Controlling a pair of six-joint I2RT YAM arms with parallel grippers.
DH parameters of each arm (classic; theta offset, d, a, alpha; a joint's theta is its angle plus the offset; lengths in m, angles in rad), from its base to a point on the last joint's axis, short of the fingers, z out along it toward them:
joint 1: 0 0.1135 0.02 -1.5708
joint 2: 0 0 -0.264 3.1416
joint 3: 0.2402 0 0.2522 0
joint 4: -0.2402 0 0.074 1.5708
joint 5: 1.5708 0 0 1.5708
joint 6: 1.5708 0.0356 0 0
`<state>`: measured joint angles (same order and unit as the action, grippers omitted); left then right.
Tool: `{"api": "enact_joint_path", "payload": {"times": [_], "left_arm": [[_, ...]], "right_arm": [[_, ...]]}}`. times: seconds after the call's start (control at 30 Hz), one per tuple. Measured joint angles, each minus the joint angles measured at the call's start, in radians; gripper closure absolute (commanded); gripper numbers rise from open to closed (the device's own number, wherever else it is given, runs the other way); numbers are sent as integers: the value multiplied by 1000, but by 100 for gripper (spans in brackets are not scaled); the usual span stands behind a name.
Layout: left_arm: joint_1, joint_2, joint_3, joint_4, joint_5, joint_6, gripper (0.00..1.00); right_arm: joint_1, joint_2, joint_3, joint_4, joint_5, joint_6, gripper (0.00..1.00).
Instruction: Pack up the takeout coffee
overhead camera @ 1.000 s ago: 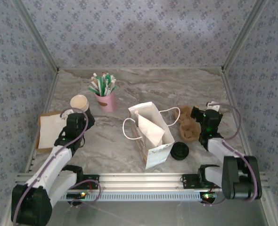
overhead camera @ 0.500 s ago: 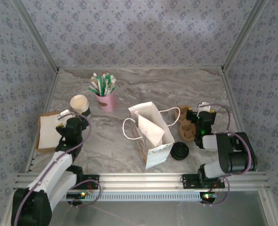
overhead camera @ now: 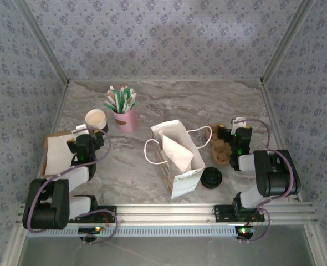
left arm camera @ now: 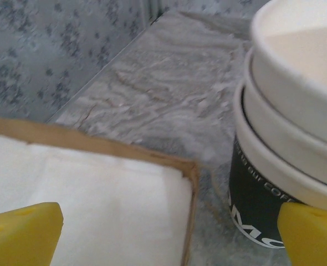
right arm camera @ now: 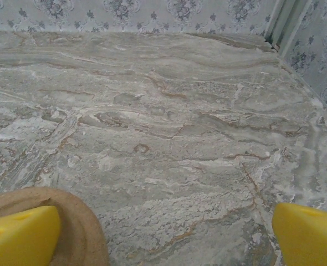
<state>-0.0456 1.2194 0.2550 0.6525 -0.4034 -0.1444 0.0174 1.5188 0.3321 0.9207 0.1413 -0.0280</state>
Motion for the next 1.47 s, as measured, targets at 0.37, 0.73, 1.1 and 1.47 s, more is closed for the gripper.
{"api": "enact_joint_path", "payload": {"times": [0.37, 0.73, 1.1, 1.47], "left_arm": [[0, 223, -5, 271, 126, 89, 0], [42, 314, 119, 230, 210, 100, 0], [44, 314, 124, 194, 218, 99, 0], [44, 314, 124, 186, 218, 99, 0]], "right_arm": [[0, 0, 0, -16, -2, -7, 0], [-11, 0, 13, -35, -37, -7, 0], [-39, 1, 32, -77, -105, -6, 0], [-39, 1, 32, -80, -106, -7, 0]]}}
